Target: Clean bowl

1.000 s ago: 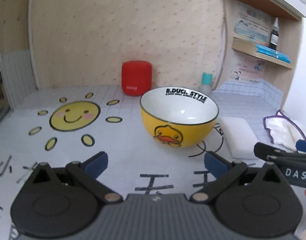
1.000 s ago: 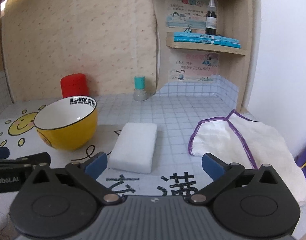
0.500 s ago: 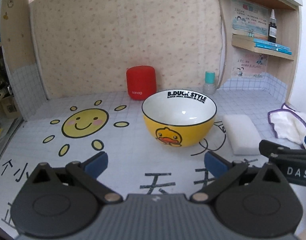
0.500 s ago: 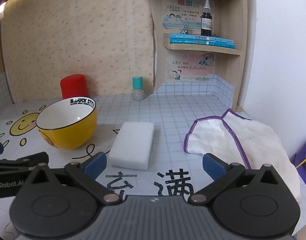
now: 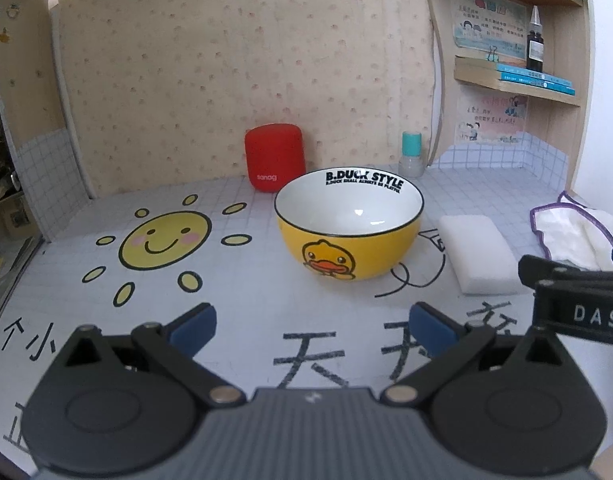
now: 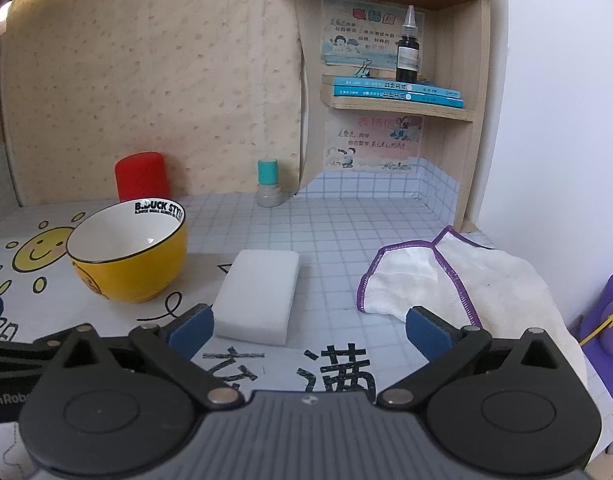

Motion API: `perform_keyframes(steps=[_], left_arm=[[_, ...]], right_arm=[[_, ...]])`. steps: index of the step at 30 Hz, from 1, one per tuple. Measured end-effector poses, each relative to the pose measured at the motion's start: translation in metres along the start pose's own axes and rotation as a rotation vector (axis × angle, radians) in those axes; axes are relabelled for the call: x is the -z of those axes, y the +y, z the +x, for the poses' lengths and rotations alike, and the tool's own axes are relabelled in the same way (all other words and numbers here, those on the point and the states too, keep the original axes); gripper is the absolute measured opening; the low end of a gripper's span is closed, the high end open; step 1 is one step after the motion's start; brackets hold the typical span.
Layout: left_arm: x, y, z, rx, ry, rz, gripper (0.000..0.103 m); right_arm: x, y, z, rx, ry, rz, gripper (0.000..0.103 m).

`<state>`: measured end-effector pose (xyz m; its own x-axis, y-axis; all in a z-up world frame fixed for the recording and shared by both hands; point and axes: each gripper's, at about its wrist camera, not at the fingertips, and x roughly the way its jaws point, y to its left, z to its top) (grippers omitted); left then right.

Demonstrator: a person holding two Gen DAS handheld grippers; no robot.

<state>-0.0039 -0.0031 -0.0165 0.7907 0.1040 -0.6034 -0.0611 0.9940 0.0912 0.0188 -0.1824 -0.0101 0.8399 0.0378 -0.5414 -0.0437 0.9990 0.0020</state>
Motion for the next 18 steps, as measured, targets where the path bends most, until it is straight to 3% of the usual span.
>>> perform_keyframes(steps=[6, 15, 18], left_arm=[[0.003, 0.000, -0.004, 0.011, -0.017, 0.012, 0.103], [0.007, -0.003, -0.008, 0.035, -0.017, 0.040, 0.103], [0.008, -0.005, -0.010, 0.046, -0.019, 0.054, 0.103]], right_arm=[[-0.001, -0.002, -0.001, 0.005, -0.013, 0.008, 0.103], [-0.003, -0.003, -0.012, -0.143, -0.084, 0.017, 0.103], [-0.003, 0.001, -0.011, -0.142, -0.081, 0.002, 0.103]])
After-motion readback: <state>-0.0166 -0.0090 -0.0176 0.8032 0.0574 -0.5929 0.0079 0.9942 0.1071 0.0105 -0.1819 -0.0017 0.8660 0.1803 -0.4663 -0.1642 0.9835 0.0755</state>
